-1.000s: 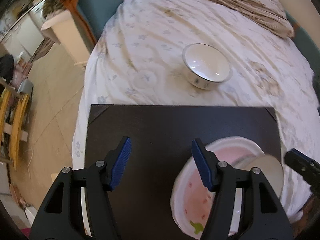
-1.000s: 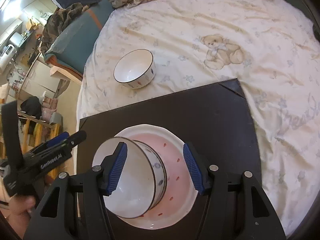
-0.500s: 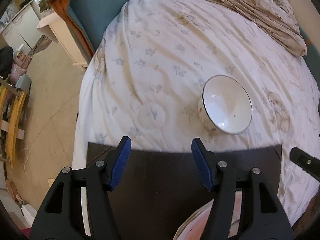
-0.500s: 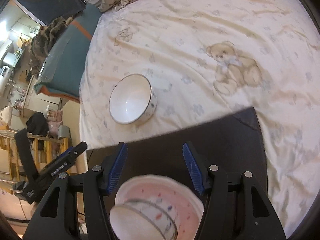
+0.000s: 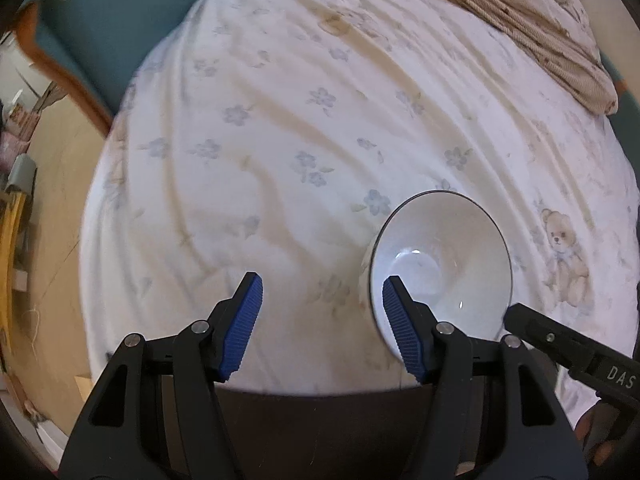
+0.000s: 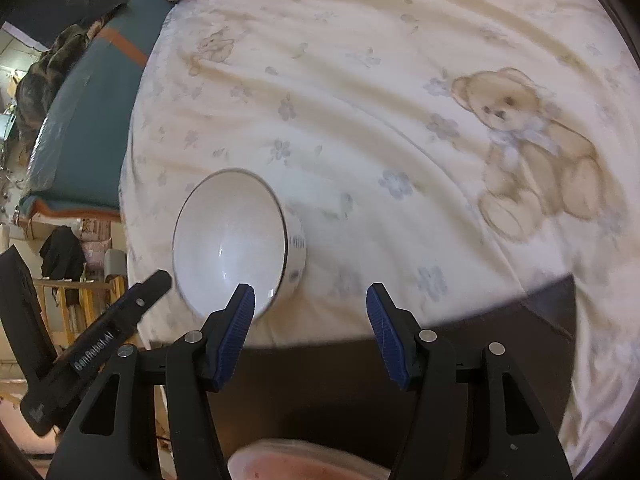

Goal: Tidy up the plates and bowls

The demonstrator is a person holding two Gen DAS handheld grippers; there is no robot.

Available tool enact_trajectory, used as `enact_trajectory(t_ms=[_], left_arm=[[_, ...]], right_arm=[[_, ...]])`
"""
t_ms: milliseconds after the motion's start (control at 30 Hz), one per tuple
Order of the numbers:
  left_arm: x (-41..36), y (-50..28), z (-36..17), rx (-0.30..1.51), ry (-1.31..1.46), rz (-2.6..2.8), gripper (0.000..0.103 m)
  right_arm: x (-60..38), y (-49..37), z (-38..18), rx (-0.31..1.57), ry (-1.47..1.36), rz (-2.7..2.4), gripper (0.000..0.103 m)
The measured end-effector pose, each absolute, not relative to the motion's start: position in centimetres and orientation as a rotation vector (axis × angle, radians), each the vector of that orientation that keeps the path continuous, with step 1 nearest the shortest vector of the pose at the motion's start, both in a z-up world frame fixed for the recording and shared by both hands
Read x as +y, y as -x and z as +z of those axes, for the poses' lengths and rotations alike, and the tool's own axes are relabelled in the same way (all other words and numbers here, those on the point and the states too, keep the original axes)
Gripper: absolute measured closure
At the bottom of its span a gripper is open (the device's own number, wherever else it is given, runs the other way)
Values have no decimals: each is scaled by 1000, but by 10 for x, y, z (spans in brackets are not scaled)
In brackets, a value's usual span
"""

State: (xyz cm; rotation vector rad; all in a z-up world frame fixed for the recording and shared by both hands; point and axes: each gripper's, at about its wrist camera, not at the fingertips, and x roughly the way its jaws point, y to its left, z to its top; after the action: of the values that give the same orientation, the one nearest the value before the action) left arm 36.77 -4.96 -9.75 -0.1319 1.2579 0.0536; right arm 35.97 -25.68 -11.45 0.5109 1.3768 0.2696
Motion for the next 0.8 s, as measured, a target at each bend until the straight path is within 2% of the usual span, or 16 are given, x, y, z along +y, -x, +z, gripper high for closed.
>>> enact_trajectory(t_ms=[33, 67, 100, 133, 167, 267, 333, 533, 800], left_arm=[[-51, -371, -102, 1272, 133, 46, 49], [-54, -374, -108, 1290, 132, 35, 61], [-56, -377, -113, 1310, 129, 24, 74], [-58, -378, -117, 1318, 133, 13, 78], [-59, -378, -118, 1315, 140, 5, 85], [-65, -377, -117, 1310, 129, -33, 95], [-72, -376, -116, 1314, 91, -39, 96], [-70, -368, -110, 1330, 84, -31, 96], [-69, -337, -63, 1278, 59, -19, 96]], right_arm=[[-253, -365, -119, 1383, -501, 272, 44], [-250, -370, -123, 1388, -503, 278, 47], [-246, -374, -126, 1397, -499, 283, 59], [-243, -377, -129, 1407, -489, 281, 68], [-241, -380, -131, 1413, -483, 278, 70], [-236, -384, -136, 1423, -475, 271, 78], [-229, -386, -136, 1427, -455, 288, 91], [-228, -380, -131, 1412, -441, 288, 91], [-224, -356, -103, 1377, -425, 328, 91]])
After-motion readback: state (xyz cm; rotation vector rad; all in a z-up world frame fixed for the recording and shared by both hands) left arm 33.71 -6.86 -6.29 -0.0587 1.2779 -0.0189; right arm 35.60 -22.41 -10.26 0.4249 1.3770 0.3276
